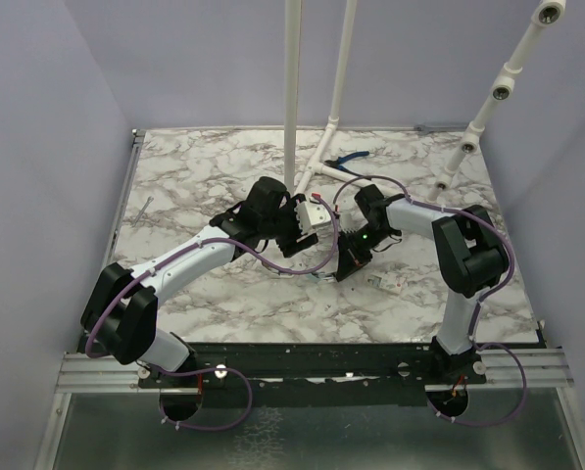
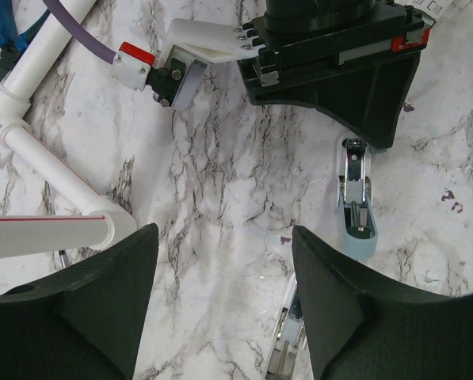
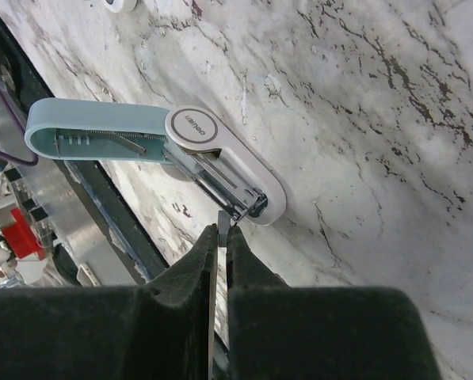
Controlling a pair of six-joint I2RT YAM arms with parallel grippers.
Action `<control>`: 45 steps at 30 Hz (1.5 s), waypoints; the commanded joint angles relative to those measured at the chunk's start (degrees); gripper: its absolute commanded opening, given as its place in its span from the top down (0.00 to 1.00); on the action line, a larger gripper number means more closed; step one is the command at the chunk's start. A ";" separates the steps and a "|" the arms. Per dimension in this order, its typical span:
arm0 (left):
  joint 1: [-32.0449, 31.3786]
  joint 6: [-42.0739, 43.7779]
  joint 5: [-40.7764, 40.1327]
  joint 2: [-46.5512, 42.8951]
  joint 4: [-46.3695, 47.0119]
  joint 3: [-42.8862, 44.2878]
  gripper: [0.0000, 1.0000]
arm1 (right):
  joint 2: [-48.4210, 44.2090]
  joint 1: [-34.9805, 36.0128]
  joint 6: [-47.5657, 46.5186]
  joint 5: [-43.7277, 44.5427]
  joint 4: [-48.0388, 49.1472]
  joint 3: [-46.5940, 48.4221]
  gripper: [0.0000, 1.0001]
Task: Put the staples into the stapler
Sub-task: Adjust the stapler at the center of the board.
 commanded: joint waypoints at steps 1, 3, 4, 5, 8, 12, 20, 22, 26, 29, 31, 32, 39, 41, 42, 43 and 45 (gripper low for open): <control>0.28 0.67 -0.60 0.16 0.54 0.24 0.30 | 0.89 0.03 0.49 1.41 1.91 -0.57 0.94; 0.30 0.66 -0.60 0.15 0.54 0.24 0.30 | 0.82 0.03 0.68 1.61 2.11 -0.25 0.94; 0.25 0.60 -0.61 0.15 0.61 0.24 0.30 | 0.74 0.03 0.73 1.80 2.10 0.05 0.94; 0.25 0.58 -0.58 0.10 0.57 0.24 0.30 | 0.69 0.05 0.73 2.00 2.11 0.20 0.94; 0.26 0.58 -0.56 0.02 0.60 0.19 0.30 | 0.70 0.05 0.73 2.43 2.02 0.85 0.94; 0.25 0.58 -0.56 -0.20 0.53 0.06 0.30 | 1.23 0.03 0.57 2.85 1.50 1.85 0.94; 0.25 0.67 -0.57 -0.47 0.45 -0.29 0.30 | 1.51 0.03 0.16 3.77 0.96 3.58 0.94; 0.27 0.67 -0.55 -0.47 0.50 -0.29 0.30 | 1.52 0.03 0.05 3.72 0.74 3.84 0.94; 0.26 0.67 -0.56 -0.55 0.49 -0.37 0.30 | 1.58 0.07 -0.46 3.77 0.20 4.20 0.94; 0.33 0.67 -0.56 -0.56 0.48 -0.29 0.30 | 1.20 0.03 -1.89 3.46 -0.43 4.63 0.94; 0.32 0.59 -0.55 -0.55 0.48 -0.29 0.30 | 0.84 0.03 -3.36 2.51 -1.18 5.27 0.94; 0.27 0.54 -0.63 -0.56 0.53 -0.21 0.30 | 0.65 0.03 -3.73 2.11 -1.42 5.54 0.94; 0.27 0.27 -0.84 -0.71 0.54 -0.05 0.30 | 1.00 0.20 -3.59 -0.32 -3.24 7.16 0.94; 0.25 0.18 -1.07 -0.81 0.48 -0.03 0.30 | 1.32 0.29 -4.13 -0.33 -3.79 7.79 0.94; 0.32 0.15 -1.16 -0.89 0.48 -0.03 0.30 | 1.50 0.41 -4.45 -0.35 -4.14 8.22 0.94; 0.37 0.06 -1.18 -0.91 0.49 -0.02 0.30 | 1.76 0.50 -4.94 -0.41 -4.67 8.71 0.94; 0.42 -0.08 -1.21 -1.00 0.46 -0.11 0.30 | 2.54 0.76 -5.65 -0.50 -5.64 9.90 0.94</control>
